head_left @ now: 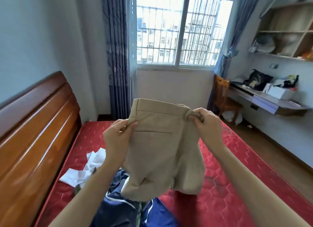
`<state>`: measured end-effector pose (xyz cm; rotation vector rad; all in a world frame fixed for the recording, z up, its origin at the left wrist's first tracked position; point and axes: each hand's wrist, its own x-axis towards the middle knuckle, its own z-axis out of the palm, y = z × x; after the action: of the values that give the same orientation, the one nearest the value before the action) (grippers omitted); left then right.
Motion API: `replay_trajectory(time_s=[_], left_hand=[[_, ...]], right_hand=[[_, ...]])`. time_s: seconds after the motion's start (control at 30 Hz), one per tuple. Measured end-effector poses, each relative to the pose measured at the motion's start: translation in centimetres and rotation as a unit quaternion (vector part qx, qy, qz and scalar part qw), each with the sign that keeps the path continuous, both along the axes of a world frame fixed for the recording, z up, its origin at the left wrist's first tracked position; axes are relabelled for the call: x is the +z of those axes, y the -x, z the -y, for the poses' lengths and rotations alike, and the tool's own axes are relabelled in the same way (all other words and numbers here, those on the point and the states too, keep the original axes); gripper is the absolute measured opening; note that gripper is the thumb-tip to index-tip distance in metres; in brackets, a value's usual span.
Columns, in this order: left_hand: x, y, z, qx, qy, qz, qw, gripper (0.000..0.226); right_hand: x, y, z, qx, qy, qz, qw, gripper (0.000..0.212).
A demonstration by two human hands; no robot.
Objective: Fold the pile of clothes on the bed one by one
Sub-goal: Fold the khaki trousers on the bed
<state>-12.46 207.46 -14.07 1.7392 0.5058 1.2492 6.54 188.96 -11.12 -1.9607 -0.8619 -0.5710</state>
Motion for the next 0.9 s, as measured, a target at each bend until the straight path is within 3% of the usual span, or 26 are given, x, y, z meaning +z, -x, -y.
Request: replay_trajectory(time_s=[0.2, 0.33, 0.47, 0.6, 0.67, 0.77, 0.83, 0.9], left_hand=[[0.5, -0.2, 8.8, 0.047, 0.008, 0.009, 0.999, 0.016], [0.2, -2.0, 13.6, 0.084, -0.016, 0.002, 0.996, 0.017], [-0.8, -3.9, 17.1, 0.127, -0.055, -0.058, 0.989, 0.019], [-1.5, -4.8, 20.9, 0.07, -0.027, -0.122, 0.99, 0.021], [-1.6, -4.9, 23.5, 0.077, -0.002, -0.169, 0.983, 0.03], [-1.4, -5.1, 25.4, 0.028, -0.069, -0.188, 0.979, 0.027], [-1.1, -5.3, 25.6, -0.016, -0.103, -0.248, 0.963, 0.023], [-1.3, -5.2, 25.7, -0.009, -0.117, -0.257, 0.959, 0.023]], right_hand=[[-0.3, -0.7, 5.2, 0.019, 0.055, -0.042, 0.997, 0.006], [-0.8, -1.2, 7.6, 0.015, 0.15, -0.078, 0.985, 0.013], [0.8, 0.2, 9.3, 0.054, 0.116, -0.114, 0.985, 0.037], [2.2, 3.9, 9.9, 0.094, 0.13, -0.162, 0.974, 0.058], [2.4, 4.8, 9.9, 0.059, 0.175, -0.161, 0.97, 0.051], [2.1, 4.8, 9.9, 0.009, 0.238, -0.153, 0.959, 0.029], [1.3, 4.5, 9.8, 0.004, 0.239, -0.168, 0.956, 0.025], [0.5, 3.9, 10.1, 0.03, 0.21, -0.168, 0.963, 0.027]])
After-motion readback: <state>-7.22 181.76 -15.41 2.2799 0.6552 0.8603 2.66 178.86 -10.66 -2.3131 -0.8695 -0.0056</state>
